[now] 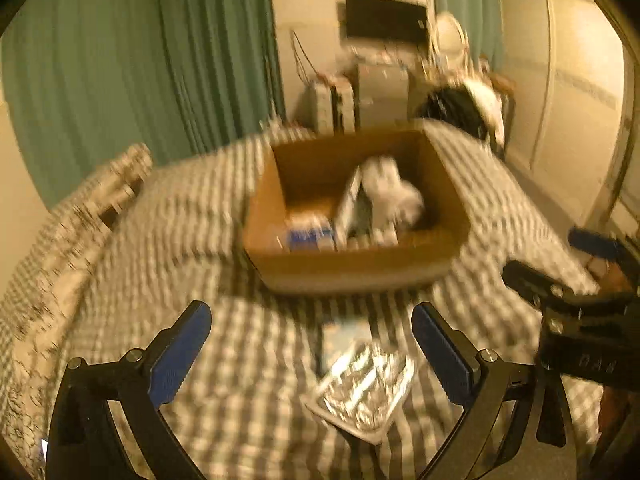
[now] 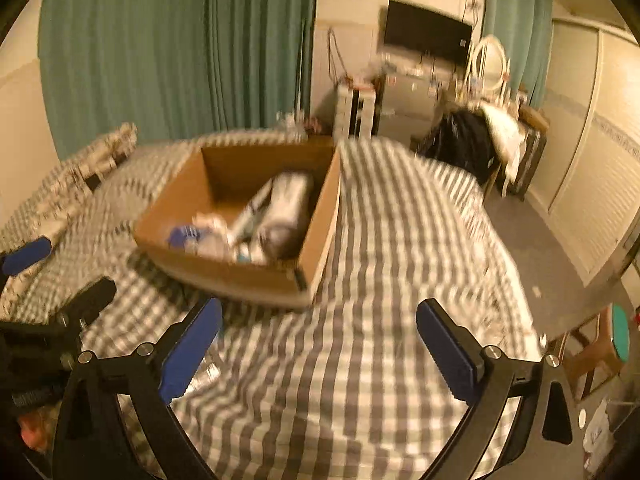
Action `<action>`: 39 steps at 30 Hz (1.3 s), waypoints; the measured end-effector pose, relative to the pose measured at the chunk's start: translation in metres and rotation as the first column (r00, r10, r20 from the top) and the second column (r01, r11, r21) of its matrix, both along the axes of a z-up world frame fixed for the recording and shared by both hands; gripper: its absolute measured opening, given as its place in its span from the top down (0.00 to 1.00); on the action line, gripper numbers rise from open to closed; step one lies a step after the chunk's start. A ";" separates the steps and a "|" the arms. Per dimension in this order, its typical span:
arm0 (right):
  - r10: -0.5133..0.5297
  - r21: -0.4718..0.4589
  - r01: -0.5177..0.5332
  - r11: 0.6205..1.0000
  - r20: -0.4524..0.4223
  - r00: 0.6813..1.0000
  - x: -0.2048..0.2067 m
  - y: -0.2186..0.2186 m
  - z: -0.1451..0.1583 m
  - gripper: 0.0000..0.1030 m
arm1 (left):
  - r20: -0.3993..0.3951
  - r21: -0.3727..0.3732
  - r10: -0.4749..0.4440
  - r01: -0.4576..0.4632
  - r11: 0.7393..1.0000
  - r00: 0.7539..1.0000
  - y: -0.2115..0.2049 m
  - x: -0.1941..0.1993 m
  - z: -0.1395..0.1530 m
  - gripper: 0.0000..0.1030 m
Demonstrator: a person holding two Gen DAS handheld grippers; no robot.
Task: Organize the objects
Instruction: 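Lower the bottle and tube into the box and open both grippers, then grasp the foil blister tray with the left gripper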
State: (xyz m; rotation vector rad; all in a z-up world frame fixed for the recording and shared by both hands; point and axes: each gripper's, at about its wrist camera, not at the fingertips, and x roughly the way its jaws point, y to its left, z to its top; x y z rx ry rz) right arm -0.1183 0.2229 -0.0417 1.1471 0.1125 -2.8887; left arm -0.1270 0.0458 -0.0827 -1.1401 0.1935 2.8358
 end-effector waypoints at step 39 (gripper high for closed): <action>-0.012 -0.041 0.014 0.999 0.062 0.998 0.011 -0.001 -0.017 0.05 | 0.106 0.039 -0.010 0.006 0.999 0.994 -0.021 0.014 -0.012 0.28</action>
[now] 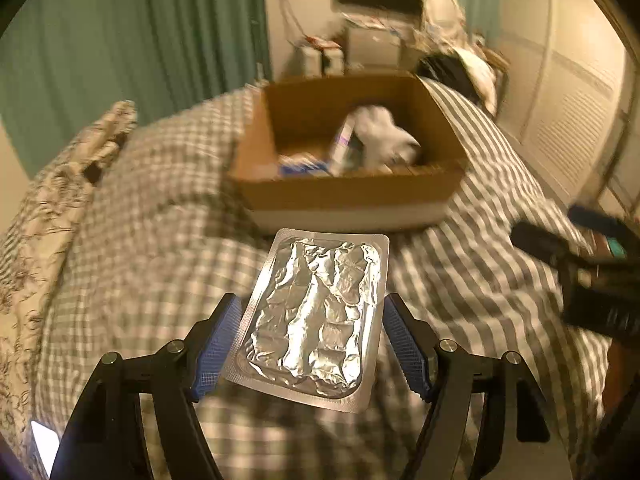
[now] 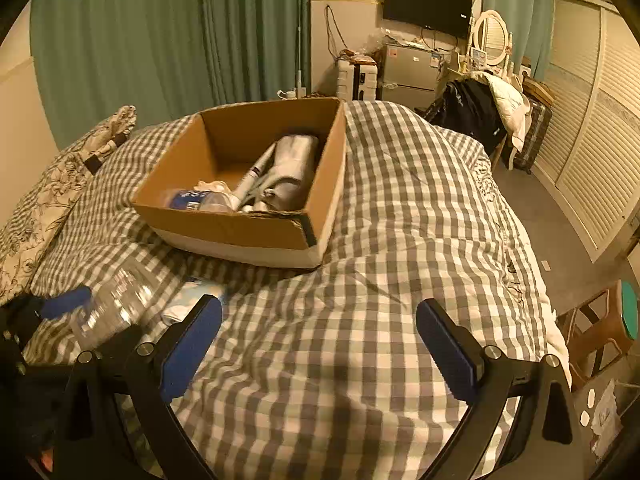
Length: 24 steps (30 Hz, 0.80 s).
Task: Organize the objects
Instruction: 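Grasp the foil blister tray with the left gripper, then grasp the light-blue tissue pack with the right gripper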
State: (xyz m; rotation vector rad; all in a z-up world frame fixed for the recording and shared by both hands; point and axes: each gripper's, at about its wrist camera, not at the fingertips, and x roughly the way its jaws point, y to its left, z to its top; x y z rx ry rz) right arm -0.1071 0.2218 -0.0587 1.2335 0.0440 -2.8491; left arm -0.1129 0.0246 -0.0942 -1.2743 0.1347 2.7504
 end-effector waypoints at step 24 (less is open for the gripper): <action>0.172 -0.036 -0.168 0.985 0.192 0.966 -0.058 -0.104 -0.060 0.05 | 0.030 -0.002 0.217 -0.217 0.976 0.976 -0.085 -0.019 -0.024 0.28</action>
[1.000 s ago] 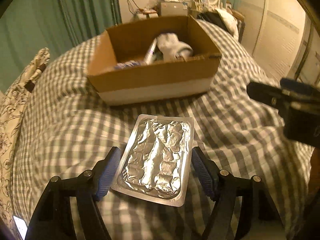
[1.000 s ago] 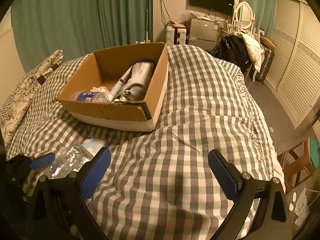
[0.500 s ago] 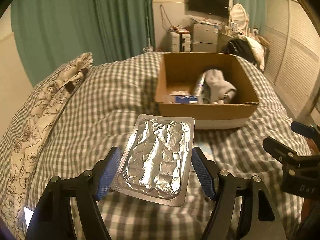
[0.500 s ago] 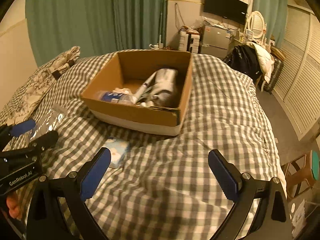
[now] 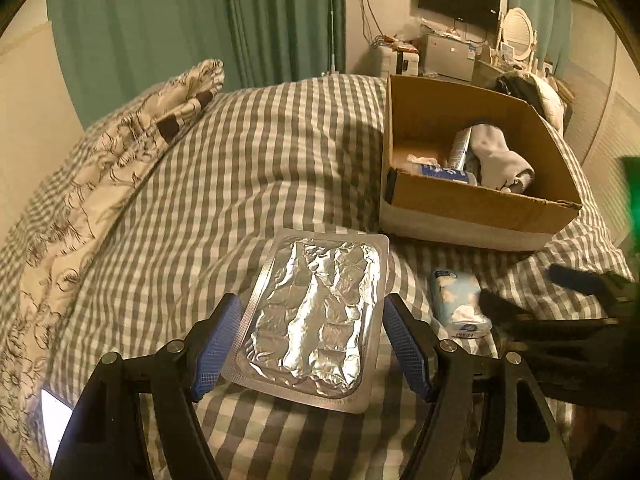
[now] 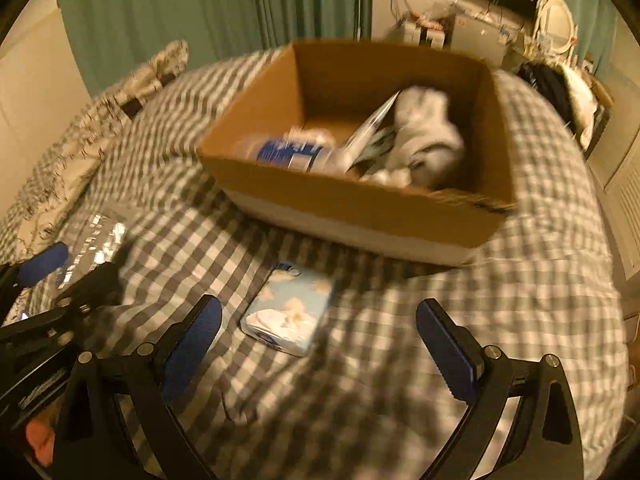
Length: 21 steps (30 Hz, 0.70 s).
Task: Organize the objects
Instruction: 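Grasp the light-blue tissue pack with the right gripper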
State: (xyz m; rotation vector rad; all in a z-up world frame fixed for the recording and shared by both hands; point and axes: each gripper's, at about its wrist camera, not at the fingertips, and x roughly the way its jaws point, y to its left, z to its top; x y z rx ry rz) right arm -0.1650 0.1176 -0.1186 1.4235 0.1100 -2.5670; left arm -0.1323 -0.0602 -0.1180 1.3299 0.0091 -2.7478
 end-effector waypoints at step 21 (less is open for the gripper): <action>0.060 -0.054 -0.053 0.997 0.134 0.989 -0.004 -0.014 -0.045 0.44 | 0.027 0.034 -0.035 0.034 0.999 0.999 0.005 0.004 -0.005 0.28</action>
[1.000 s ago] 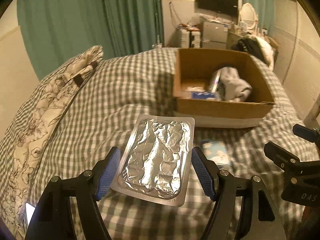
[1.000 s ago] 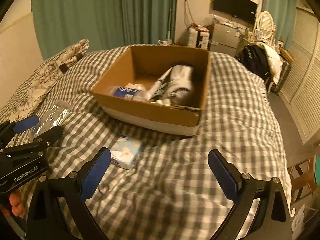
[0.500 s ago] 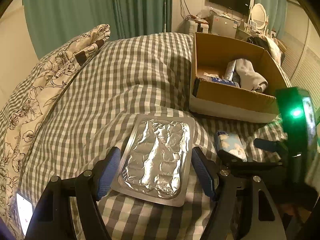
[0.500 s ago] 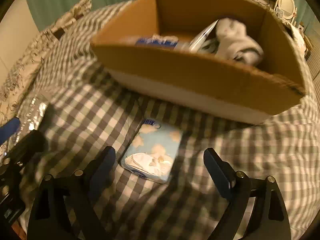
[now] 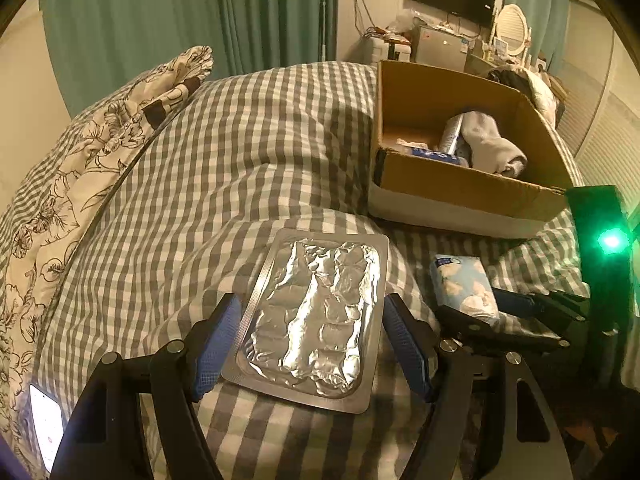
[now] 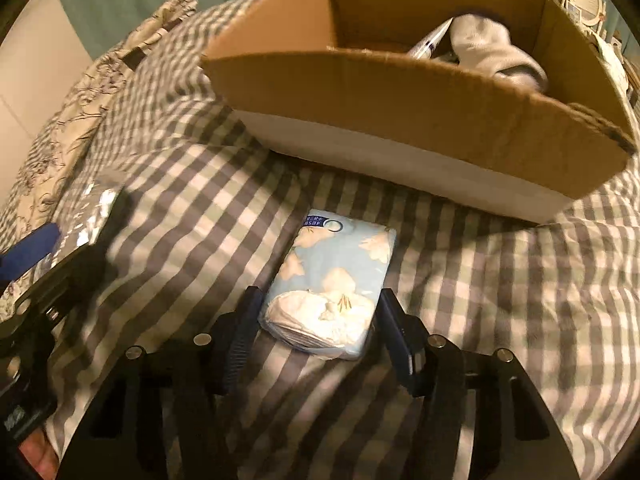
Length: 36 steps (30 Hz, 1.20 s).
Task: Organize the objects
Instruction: 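Grasp the light-blue tissue pack with the right gripper, then place the foil tray and tissue pack into the box with both grippers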
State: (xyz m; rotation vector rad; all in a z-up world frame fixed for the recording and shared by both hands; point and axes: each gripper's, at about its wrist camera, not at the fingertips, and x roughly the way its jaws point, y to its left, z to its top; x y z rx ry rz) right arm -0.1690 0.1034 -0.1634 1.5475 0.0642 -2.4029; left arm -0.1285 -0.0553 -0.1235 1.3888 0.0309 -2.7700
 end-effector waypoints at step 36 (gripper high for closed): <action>-0.039 0.003 0.044 0.999 -0.435 0.900 0.067 0.074 0.196 0.45 | -0.227 -0.009 -0.143 0.145 0.989 0.963 0.065 -0.003 0.142 0.28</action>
